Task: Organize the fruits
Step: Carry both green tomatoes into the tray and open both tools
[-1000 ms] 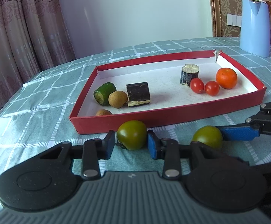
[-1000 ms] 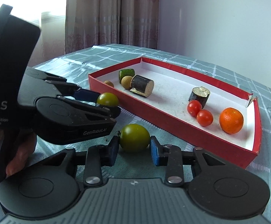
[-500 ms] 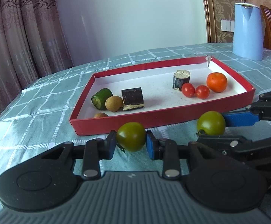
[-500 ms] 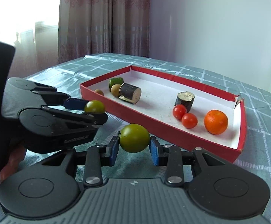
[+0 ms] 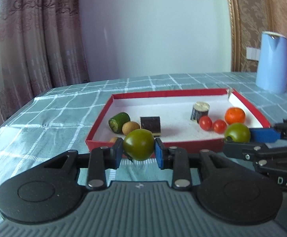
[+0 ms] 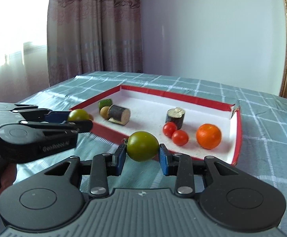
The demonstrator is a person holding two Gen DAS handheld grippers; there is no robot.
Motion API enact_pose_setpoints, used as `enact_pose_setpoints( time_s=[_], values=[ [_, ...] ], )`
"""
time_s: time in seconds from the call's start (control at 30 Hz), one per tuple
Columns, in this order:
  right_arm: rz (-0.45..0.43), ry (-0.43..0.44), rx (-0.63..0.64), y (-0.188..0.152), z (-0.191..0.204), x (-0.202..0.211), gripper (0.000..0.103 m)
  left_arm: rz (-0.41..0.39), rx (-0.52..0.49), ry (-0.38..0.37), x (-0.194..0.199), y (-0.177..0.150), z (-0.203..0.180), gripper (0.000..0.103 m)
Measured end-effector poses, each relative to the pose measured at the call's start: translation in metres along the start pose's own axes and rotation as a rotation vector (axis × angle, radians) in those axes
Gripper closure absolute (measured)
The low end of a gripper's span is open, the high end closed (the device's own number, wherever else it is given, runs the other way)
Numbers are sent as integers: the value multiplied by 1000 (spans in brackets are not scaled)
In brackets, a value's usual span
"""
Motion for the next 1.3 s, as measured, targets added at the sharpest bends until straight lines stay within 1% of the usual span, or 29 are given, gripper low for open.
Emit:
enact_pose_setpoints(
  time_s=[0.1, 0.23, 0.43, 0.6, 0.73, 1.07, 1.17, 1.3],
  values=[
    [-16, -12, -5, 1, -2, 1, 69, 7, 33, 12, -3, 4, 2, 73],
    [-21, -31, -25, 5, -6, -2, 69, 34, 30, 29, -11, 10, -1, 73],
    [-43, -72, -22, 16, -10, -11, 69, 59, 24, 22, -28, 25, -10, 72],
    [-26, -97, -23, 26, -17, -28, 69, 85, 21, 39, -49, 38, -19, 72],
    [-31, -130, -20, 35, -21, -41, 69, 96, 20, 57, -66, 47, -24, 72],
    [12, -186, -35, 48, -27, -81, 69, 101, 40, 105, -98, 64, -22, 72],
    [12, -202, -26, 51, -26, -87, 69, 105, 30, 120, -107, 67, -23, 72],
    [9, -210, -31, 57, -27, -98, 69, 117, 43, 128, -118, 71, -20, 72]
  ],
)
Point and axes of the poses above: each gripper's, at about its wrist camera, not at the fingertips, and x roughly against the way its jaws point, z to its left, y to its top, the point moved 1 cm from there along -x, roughly the way its jaws point, and after that the axes turned 13 degrees about -x, right-handed, at the moved point
